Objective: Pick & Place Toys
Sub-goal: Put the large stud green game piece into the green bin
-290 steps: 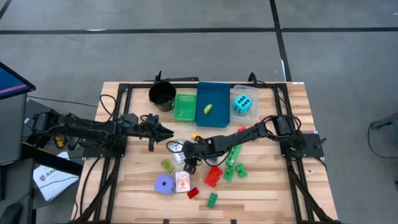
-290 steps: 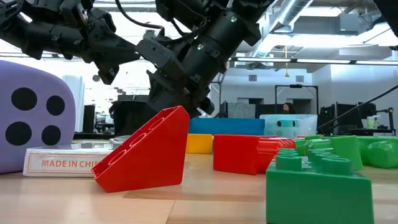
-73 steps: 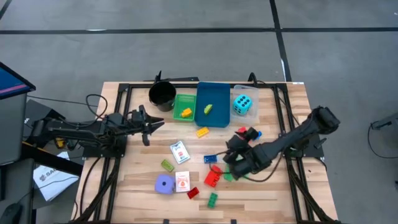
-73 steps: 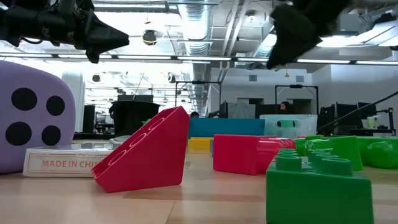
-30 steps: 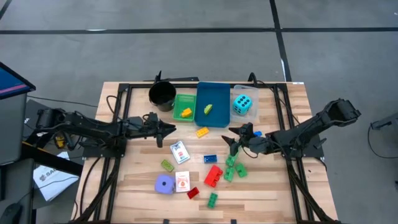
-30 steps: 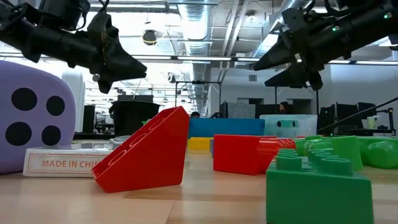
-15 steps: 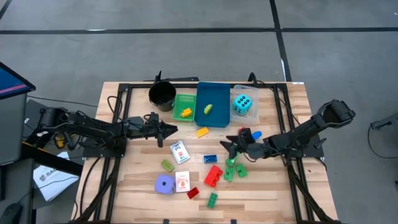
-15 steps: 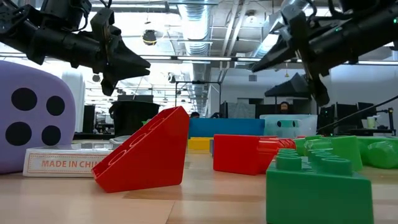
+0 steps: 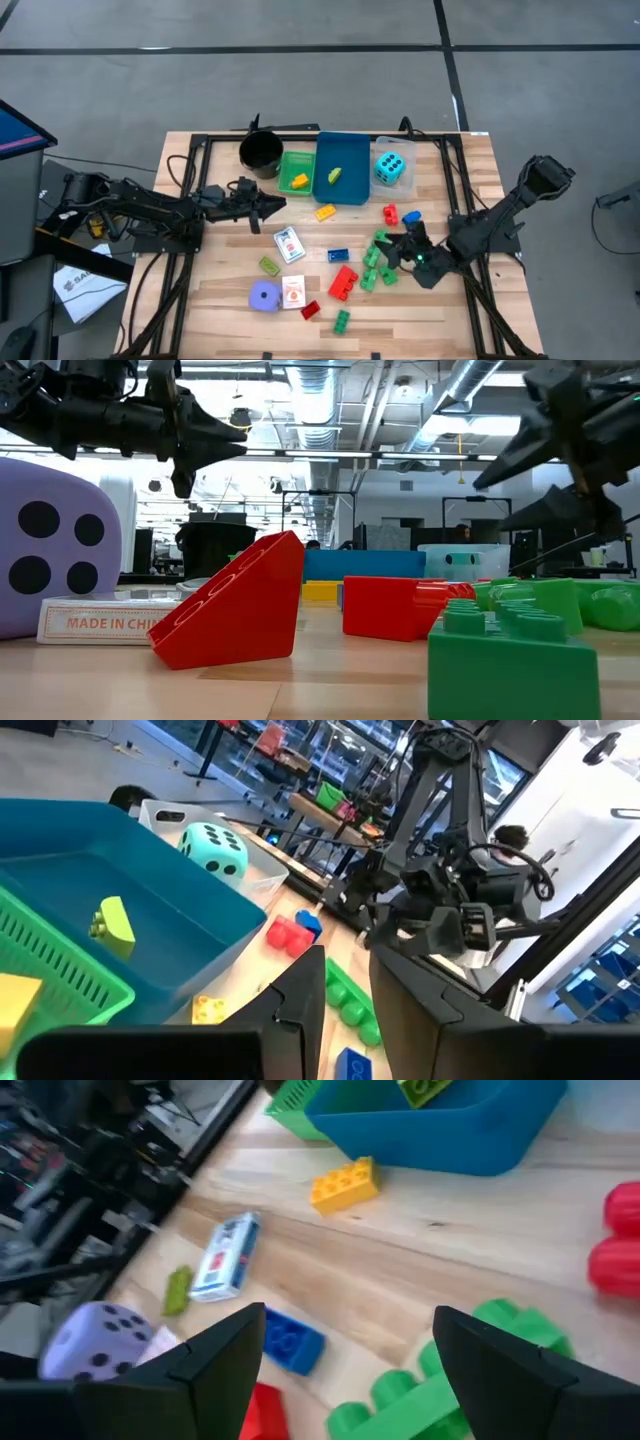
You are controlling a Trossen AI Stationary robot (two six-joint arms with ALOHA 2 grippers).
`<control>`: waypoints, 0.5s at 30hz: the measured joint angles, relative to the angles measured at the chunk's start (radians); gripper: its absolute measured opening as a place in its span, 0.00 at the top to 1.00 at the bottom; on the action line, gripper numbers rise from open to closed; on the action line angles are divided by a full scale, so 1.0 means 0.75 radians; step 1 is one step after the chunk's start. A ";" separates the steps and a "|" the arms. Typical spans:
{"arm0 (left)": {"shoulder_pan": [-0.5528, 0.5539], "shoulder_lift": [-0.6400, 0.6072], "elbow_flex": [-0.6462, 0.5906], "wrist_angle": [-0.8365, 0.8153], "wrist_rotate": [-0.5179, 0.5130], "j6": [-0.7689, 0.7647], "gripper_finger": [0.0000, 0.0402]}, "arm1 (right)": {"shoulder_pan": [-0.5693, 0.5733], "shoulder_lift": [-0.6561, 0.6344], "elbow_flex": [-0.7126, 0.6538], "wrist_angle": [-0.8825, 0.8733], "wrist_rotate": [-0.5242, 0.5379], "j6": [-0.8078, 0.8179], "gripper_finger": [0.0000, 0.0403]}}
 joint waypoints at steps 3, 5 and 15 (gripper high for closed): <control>0.000 0.000 0.000 0.020 0.000 0.000 0.81 | 0.044 0.003 0.000 0.019 0.036 0.016 0.30; 0.000 0.000 0.000 0.027 -0.001 0.001 0.81 | 0.057 0.003 0.001 0.019 0.035 0.019 0.30; 0.014 -0.001 0.000 0.046 -0.002 0.043 0.81 | 0.070 0.003 0.001 -0.057 -0.105 0.069 0.30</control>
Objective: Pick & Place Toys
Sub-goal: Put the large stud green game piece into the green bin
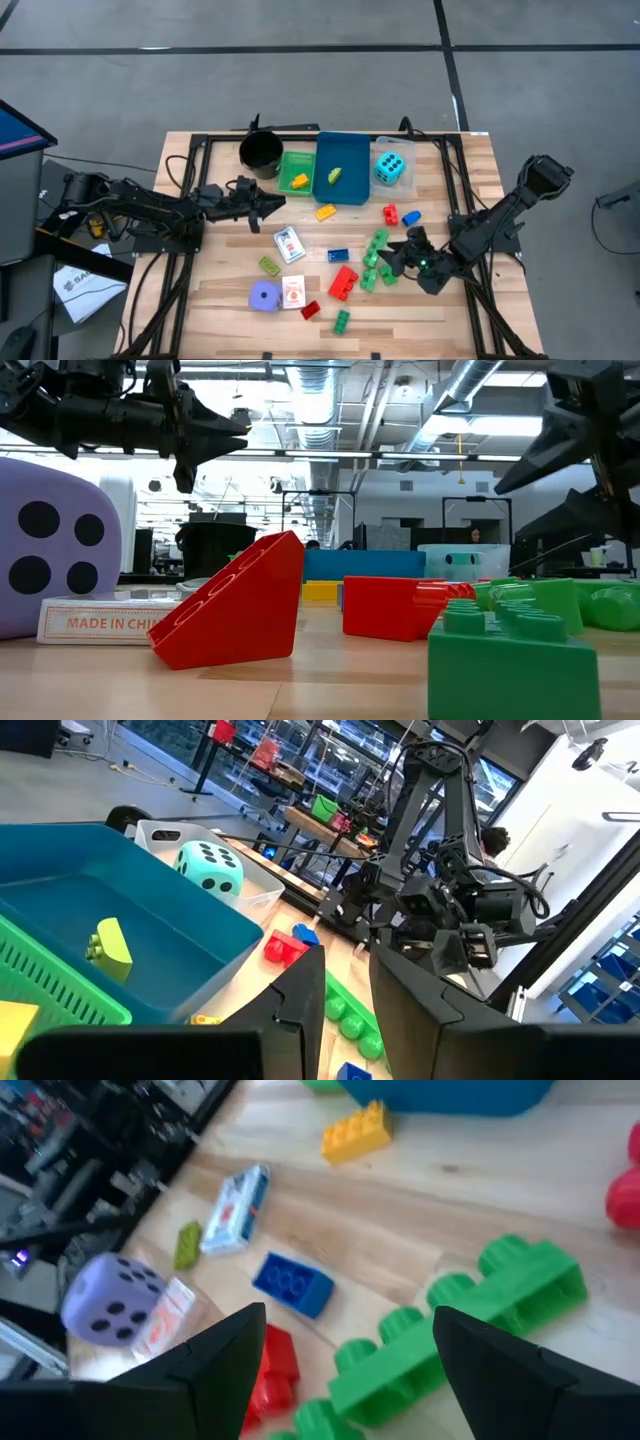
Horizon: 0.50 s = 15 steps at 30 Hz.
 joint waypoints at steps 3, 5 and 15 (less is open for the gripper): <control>0.014 0.000 0.000 0.000 -0.006 0.001 0.81 | -0.001 0.000 0.000 -0.009 -0.047 0.008 0.30; 0.018 0.000 0.000 0.000 -0.006 0.001 0.81 | -0.001 0.000 0.000 -0.009 -0.054 0.009 0.30; 0.018 0.000 0.000 -0.001 -0.004 0.001 0.81 | -0.092 0.046 0.000 0.002 -0.257 0.008 0.30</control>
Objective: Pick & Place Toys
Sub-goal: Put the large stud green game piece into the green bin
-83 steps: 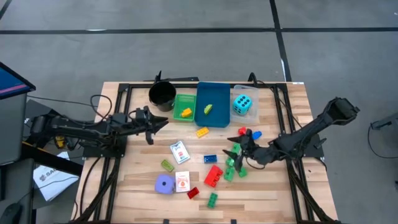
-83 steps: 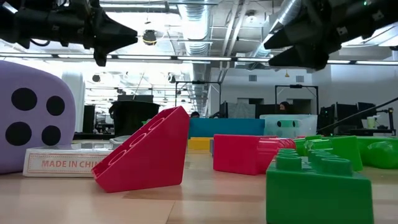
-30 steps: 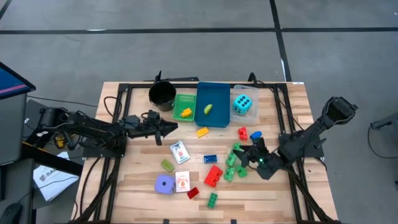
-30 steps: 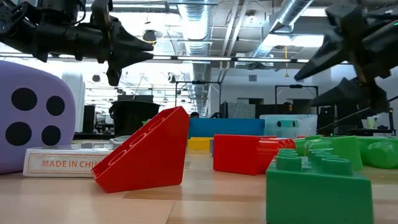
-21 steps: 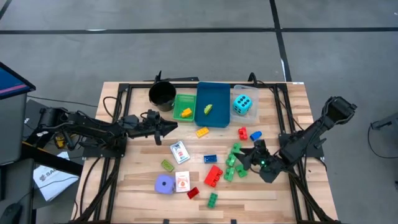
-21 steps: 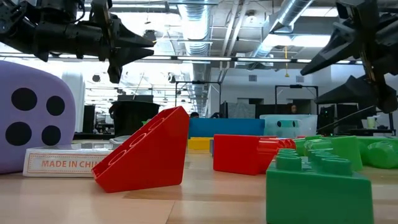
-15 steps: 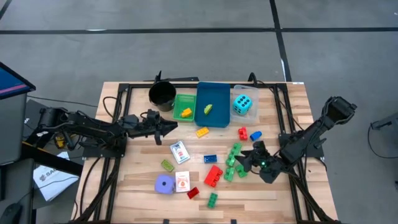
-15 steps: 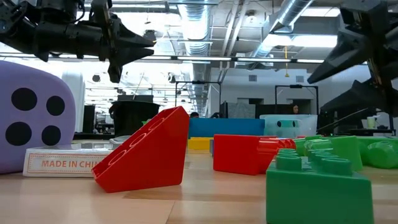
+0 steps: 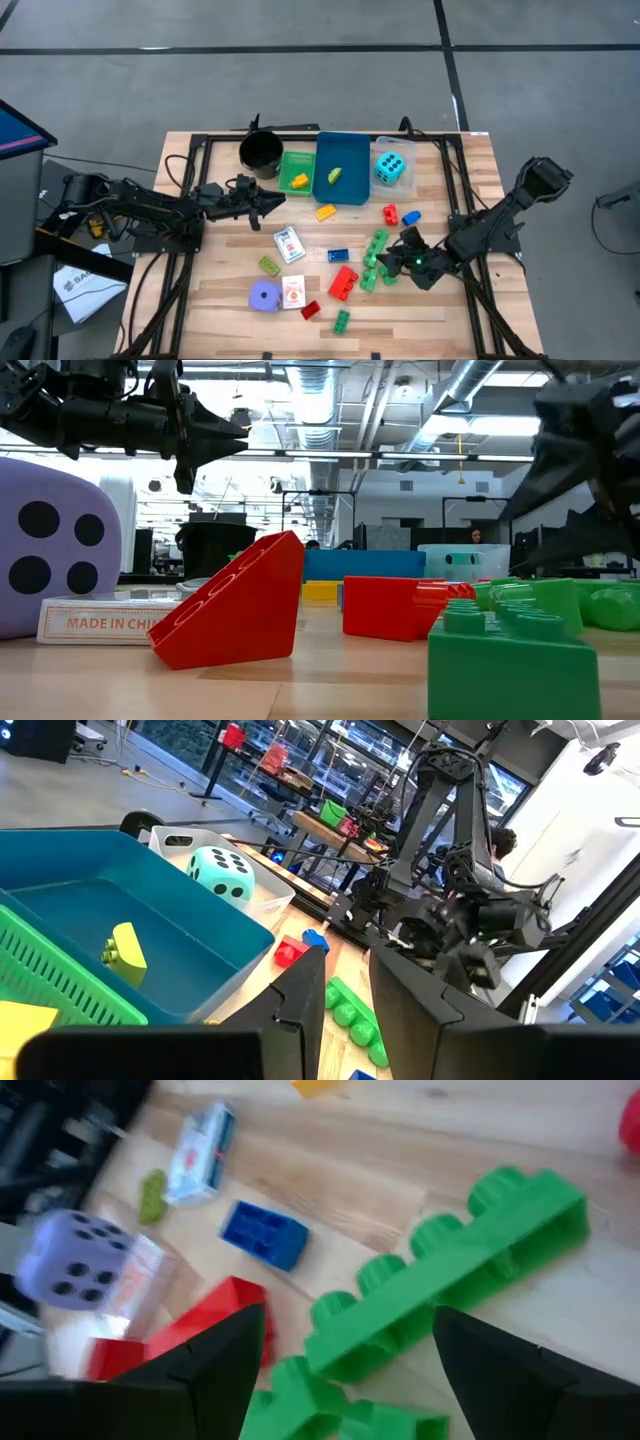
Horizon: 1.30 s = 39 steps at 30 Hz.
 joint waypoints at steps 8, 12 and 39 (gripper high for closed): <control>-0.001 0.000 0.000 -0.002 0.002 -0.001 0.81 | -0.134 0.176 0.002 0.074 -0.214 0.011 0.30; -0.001 0.000 0.000 -0.002 0.007 -0.001 0.81 | -0.174 0.202 0.002 0.152 -0.232 -0.056 0.30; -0.002 0.000 0.000 -0.018 0.057 -0.003 0.81 | -0.285 0.216 0.022 0.253 -0.214 -0.154 0.46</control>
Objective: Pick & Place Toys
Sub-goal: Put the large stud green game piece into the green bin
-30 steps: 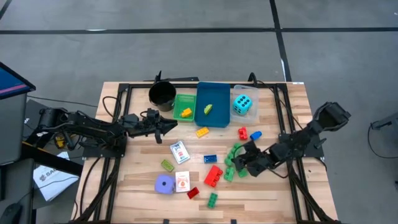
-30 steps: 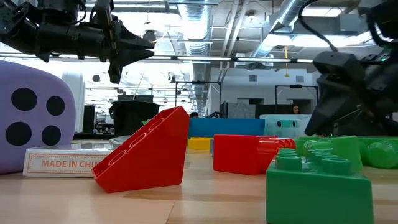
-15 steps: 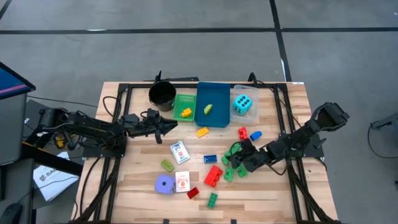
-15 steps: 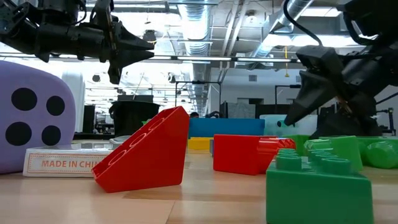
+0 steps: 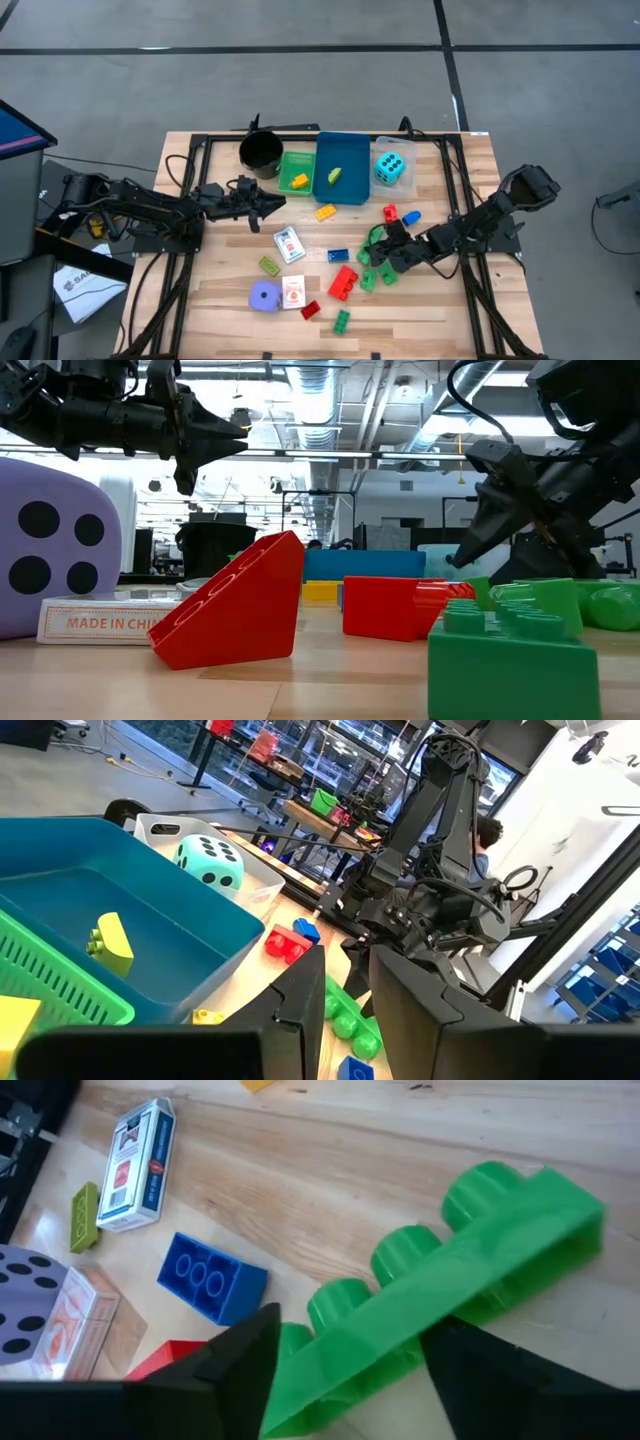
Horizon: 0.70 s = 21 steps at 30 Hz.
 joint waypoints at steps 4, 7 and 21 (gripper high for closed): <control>0.000 0.000 0.000 0.000 0.000 0.000 0.81 | 0.000 0.000 0.000 0.000 -0.002 -0.010 0.62; 0.000 0.000 0.000 0.000 0.000 0.000 0.81 | 0.000 0.000 0.000 0.000 -0.001 -0.027 0.77; 0.000 0.000 0.000 0.000 0.001 0.000 0.81 | -0.001 -0.001 0.002 0.010 0.037 -0.148 0.99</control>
